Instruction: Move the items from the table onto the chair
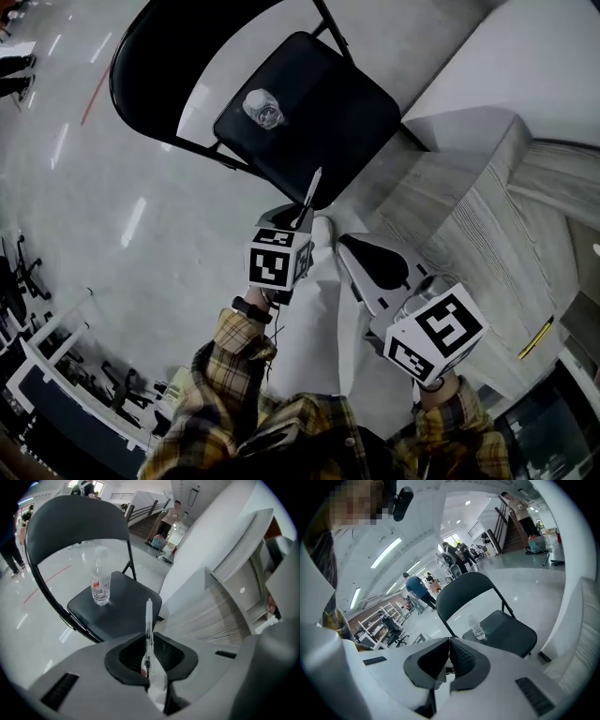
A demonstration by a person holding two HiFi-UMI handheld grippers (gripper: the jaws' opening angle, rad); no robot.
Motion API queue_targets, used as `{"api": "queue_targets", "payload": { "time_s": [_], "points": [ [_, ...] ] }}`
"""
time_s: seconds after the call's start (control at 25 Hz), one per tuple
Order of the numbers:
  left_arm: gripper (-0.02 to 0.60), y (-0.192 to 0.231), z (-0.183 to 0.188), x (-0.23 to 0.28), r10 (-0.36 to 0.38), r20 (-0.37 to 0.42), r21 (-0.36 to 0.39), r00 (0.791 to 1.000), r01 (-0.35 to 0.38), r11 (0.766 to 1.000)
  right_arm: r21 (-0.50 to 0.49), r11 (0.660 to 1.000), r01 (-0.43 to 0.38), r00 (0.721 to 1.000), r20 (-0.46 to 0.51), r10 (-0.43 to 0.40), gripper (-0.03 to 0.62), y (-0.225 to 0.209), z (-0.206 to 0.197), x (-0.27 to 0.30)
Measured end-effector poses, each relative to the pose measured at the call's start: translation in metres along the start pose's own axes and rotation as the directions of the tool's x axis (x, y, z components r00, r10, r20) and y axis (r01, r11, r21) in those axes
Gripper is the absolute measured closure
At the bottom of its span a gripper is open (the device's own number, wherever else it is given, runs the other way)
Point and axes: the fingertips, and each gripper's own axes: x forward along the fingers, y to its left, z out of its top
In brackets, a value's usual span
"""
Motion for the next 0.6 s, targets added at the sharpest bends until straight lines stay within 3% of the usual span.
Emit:
{"api": "queue_targets", "payload": {
  "time_s": [0.28, 0.6],
  "points": [
    [0.526, 0.047, -0.029, 0.084, 0.034, -0.078, -0.052, 0.996, -0.038, 0.998, 0.077, 0.997, 0.002, 1.0, -0.007, -0.001, 0.576, -0.018, -0.009, 0.025],
    [0.526, 0.067, -0.028, 0.138, 0.063, -0.13, -0.038, 0.99, -0.069, 0.997, 0.097, 0.995, 0.009, 1.0, -0.028, -0.007, 0.576, -0.04, -0.006, 0.047]
  ]
}}
